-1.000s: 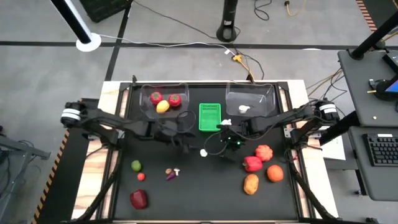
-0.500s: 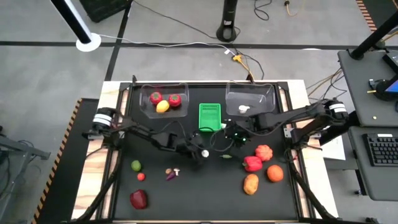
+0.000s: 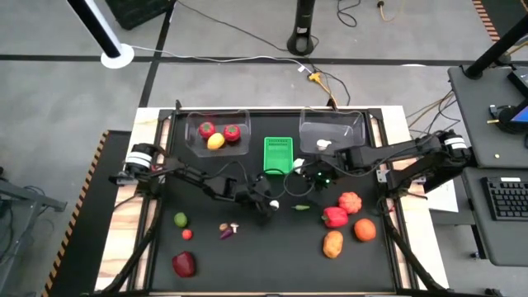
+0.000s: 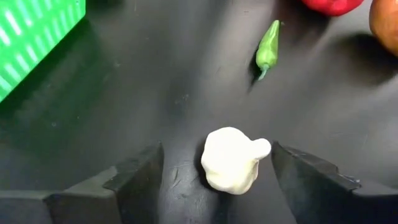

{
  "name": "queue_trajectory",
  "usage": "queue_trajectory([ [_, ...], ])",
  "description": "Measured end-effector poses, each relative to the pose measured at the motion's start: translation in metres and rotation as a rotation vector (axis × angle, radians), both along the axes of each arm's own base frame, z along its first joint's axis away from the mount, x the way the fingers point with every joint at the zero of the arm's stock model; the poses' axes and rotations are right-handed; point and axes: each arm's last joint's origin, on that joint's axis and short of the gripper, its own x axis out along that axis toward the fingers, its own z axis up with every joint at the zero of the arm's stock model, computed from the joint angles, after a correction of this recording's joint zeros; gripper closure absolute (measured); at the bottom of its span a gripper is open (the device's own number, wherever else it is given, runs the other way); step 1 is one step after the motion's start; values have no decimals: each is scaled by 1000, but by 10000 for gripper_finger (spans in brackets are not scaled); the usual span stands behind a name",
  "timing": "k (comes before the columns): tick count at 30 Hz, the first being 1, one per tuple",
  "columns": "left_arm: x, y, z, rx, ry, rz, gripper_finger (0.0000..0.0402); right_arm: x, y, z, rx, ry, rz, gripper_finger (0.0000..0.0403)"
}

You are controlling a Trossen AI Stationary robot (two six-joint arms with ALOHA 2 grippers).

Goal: Sort produce into baskets
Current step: Put the bottom garlic into the green basket

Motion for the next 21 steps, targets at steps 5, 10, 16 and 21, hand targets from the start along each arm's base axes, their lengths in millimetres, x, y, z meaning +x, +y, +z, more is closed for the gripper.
queue_trajectory([
  [5,0,-2,1,46,-7,-46,136,0,0,0,2,3,-4,200],
  [10,0,-3,0,64,-5,-68,165,0,0,0,8,4,-15,200],
  [16,0,-3,0,67,-5,-69,237,2,0,-5,10,22,-20,200],
  [21,0,-4,0,94,-5,-95,299,4,0,-8,9,35,-21,200],
])
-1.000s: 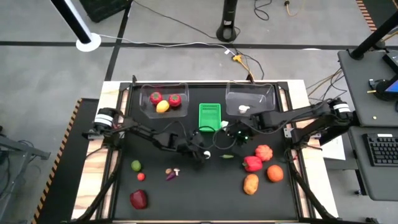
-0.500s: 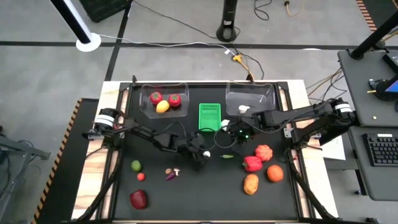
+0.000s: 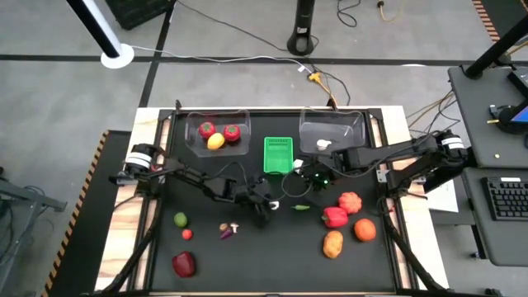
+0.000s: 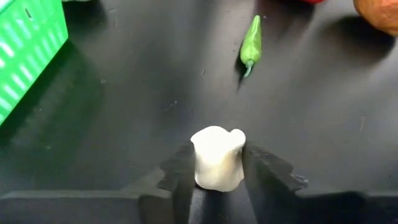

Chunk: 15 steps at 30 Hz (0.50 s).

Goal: Sort produce into baskets
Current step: Put the bottom garlic into the green basket

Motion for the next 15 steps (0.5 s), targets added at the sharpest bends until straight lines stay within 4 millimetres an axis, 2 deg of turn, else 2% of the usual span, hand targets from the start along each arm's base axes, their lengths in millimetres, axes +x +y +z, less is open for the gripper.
queue_trajectory([
  [9,1,0,1,25,-11,-24,388,0,0,0,3,1,-6,200],
  [15,1,0,1,26,-10,-24,400,0,0,0,3,1,-6,200],
])
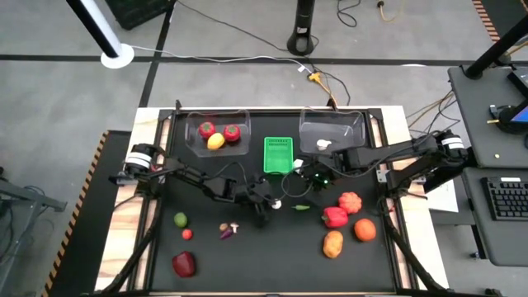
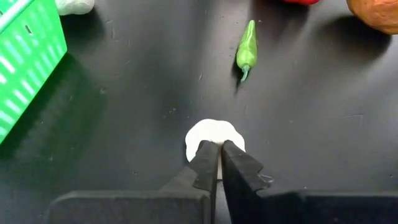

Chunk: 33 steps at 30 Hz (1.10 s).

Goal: Sort produce into baskets
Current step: Put the bottom garlic into the green basket

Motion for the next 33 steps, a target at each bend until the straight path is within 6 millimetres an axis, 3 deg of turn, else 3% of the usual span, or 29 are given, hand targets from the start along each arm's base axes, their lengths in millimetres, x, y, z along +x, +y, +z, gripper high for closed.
queue_trajectory([
  [23,4,-7,13,-68,-83,-10,399,0,0,0,0,1,0,200],
  [27,4,-10,14,-61,-93,-75,369,0,0,0,-2,1,4,200],
  [33,3,-10,12,-48,-76,-102,286,0,0,0,-1,1,3,200],
])
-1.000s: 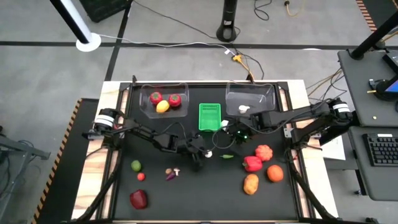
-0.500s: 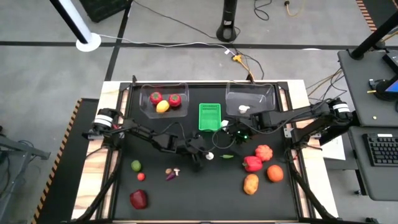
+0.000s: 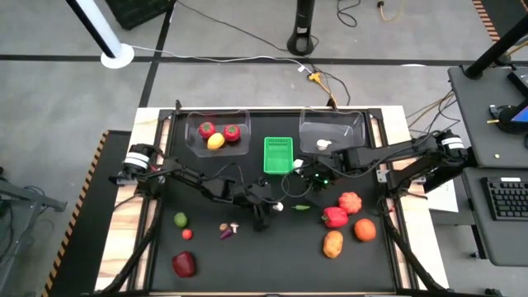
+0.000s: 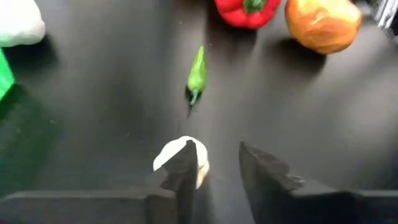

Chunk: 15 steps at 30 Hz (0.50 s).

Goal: Sort produce into baskets
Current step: Put the bottom garlic into the green basket

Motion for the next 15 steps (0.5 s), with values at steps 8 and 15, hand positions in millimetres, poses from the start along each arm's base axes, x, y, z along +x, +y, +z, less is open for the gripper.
queue_trajectory([
  [8,1,0,0,148,-31,-54,198,0,0,0,3,0,-5,200],
  [15,3,1,-12,173,-9,-68,236,0,-1,0,3,0,-10,200],
])
